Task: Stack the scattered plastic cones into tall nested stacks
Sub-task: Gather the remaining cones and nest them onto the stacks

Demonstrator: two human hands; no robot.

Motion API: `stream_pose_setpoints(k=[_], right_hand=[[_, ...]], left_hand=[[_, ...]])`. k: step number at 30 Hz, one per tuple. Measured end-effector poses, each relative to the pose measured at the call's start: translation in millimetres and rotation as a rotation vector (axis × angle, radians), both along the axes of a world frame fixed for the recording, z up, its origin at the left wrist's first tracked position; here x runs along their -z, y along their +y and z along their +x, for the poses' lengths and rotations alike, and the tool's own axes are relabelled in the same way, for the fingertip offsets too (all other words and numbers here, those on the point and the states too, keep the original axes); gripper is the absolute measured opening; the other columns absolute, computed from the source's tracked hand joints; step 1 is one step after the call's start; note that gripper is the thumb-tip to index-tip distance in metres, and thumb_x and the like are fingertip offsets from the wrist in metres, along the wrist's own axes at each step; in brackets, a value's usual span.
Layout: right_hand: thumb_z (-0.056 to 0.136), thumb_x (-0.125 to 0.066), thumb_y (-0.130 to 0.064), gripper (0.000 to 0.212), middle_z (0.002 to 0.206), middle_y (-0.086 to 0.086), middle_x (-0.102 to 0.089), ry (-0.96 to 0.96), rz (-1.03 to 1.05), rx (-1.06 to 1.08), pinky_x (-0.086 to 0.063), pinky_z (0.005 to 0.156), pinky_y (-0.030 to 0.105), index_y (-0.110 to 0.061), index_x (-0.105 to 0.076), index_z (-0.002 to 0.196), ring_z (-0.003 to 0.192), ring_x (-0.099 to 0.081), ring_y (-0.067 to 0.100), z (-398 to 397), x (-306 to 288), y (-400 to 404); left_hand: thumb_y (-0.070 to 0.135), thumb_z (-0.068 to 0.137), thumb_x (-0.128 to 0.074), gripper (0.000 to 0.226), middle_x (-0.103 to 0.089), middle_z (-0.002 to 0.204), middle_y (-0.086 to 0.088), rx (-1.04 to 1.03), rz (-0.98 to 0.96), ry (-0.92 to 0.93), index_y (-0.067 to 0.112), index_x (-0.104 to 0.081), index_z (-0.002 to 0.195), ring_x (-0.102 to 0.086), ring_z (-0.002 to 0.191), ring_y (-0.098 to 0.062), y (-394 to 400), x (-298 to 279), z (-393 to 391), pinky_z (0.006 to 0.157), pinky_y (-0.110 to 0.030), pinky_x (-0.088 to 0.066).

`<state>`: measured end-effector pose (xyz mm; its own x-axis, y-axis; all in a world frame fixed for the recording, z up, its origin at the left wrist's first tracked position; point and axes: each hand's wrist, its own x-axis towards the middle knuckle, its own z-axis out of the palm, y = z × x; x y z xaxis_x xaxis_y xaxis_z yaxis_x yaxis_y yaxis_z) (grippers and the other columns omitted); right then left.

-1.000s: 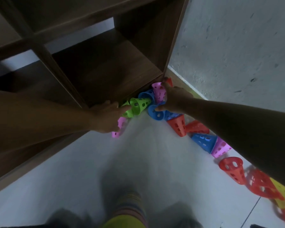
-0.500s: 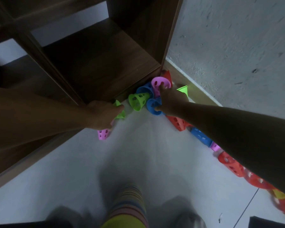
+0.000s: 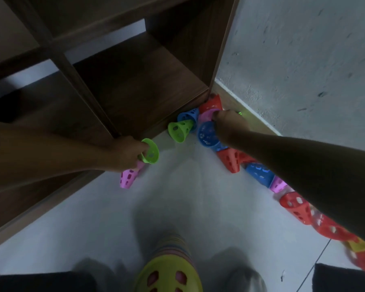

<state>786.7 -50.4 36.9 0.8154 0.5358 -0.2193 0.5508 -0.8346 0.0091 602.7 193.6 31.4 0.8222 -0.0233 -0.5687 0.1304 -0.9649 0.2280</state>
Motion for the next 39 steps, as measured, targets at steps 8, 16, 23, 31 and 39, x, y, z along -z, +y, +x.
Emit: stream_pose_setpoints(k=[8,16,23,31,39], right_hand=[[0.092,-0.063,-0.021,0.023,0.108,0.005,-0.067,0.157,0.213,-0.072,-0.035,0.075,0.022,-0.016,-0.070,0.113,0.099,-0.062,0.023,-13,-75,-9],[0.088,-0.067,0.003,0.006,0.063,-0.017,-0.065,0.448,0.585,-0.030,-0.050,0.058,0.026,-0.001,-0.063,0.087,0.050,-0.055,-0.003,-66,-195,-35],[0.090,-0.069,-0.005,0.006,0.077,0.014,-0.063,0.450,0.680,-0.049,-0.045,0.050,0.013,-0.006,-0.066,0.086,0.053,-0.058,0.004,-133,-269,-73],[0.096,-0.064,-0.014,0.008,0.062,-0.012,-0.069,0.484,0.841,-0.020,-0.046,0.053,0.012,-0.012,-0.070,0.092,0.053,-0.058,0.000,-196,-328,-110],[0.088,-0.073,-0.013,0.007,0.061,0.001,-0.069,0.455,0.991,0.066,-0.044,0.050,0.014,-0.007,-0.073,0.092,0.050,-0.055,0.007,-228,-330,-119]], left_hand=[[0.009,0.089,-0.068,0.023,-0.066,0.087,-0.006,-0.016,-0.108,-0.028,0.008,-0.062,0.112,-0.064,0.071,-0.016,-15,-82,-5,0.060,-0.030,-0.053],[0.020,0.091,-0.069,0.044,-0.056,0.098,0.002,-0.102,-0.091,-0.146,0.012,-0.055,0.132,-0.062,0.086,-0.016,-48,-192,-24,0.069,-0.029,-0.054],[0.015,0.087,-0.073,0.032,-0.071,0.094,-0.005,-0.187,-0.251,-0.261,0.012,-0.060,0.117,-0.073,0.077,-0.016,-65,-267,-63,0.074,-0.034,-0.061],[0.013,0.090,-0.070,0.042,-0.071,0.103,-0.012,-0.298,-0.423,-0.364,0.008,-0.055,0.129,-0.073,0.083,-0.020,-91,-323,-111,0.070,-0.028,-0.062],[0.014,0.087,-0.073,0.034,-0.072,0.100,-0.010,-0.466,-0.545,-0.425,0.012,-0.062,0.119,-0.073,0.075,-0.016,-105,-332,-143,0.068,-0.028,-0.061]])
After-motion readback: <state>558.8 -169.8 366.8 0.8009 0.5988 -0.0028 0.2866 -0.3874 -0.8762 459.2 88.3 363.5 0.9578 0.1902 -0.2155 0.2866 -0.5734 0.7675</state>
